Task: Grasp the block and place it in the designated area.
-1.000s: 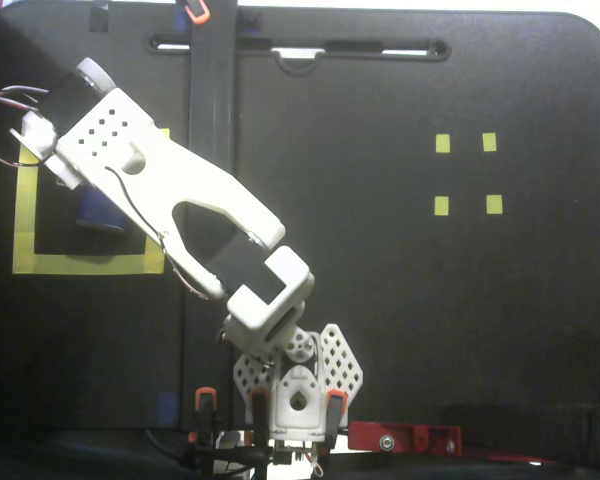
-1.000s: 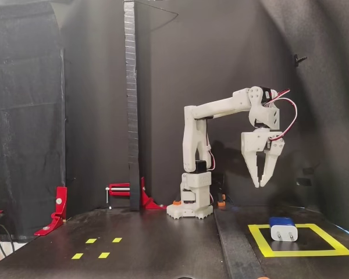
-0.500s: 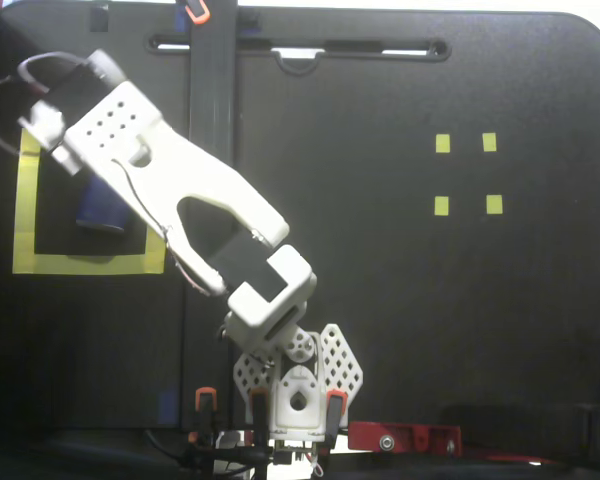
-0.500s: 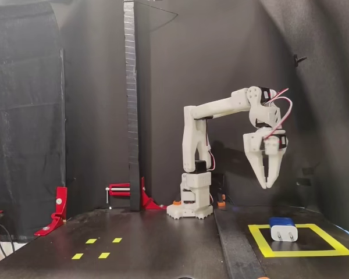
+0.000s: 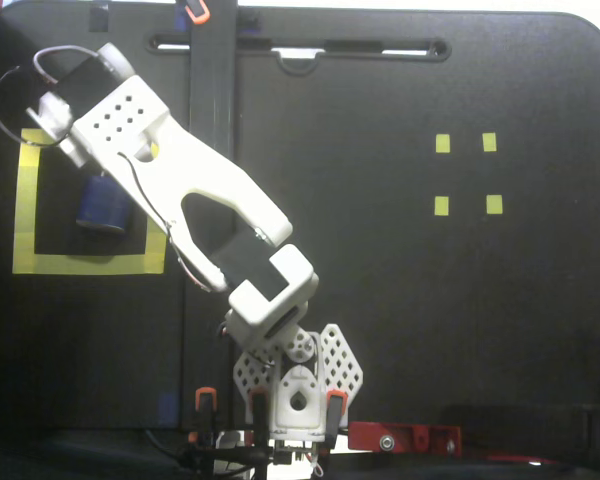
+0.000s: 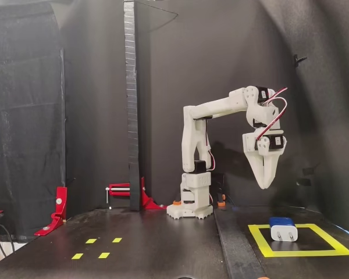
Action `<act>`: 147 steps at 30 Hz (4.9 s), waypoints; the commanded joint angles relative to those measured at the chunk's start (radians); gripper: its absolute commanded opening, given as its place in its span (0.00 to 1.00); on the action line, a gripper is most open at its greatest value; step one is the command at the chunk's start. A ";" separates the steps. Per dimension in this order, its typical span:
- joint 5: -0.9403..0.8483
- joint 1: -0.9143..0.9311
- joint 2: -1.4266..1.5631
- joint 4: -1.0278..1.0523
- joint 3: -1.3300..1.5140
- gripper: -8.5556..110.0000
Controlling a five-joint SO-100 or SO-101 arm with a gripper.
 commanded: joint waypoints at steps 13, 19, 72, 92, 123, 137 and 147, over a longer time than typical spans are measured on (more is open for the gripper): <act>-0.055 0.454 -0.034 -0.091 -0.032 0.07; -0.129 0.663 -0.048 -0.118 -0.032 0.07; -0.238 0.798 1.413 -1.259 1.351 0.07; -0.244 0.798 1.721 -1.164 1.704 0.07; -0.241 0.767 1.721 -0.816 1.706 0.07; -0.241 0.767 1.721 -0.816 1.706 0.07; -0.241 0.767 1.721 -0.816 1.706 0.07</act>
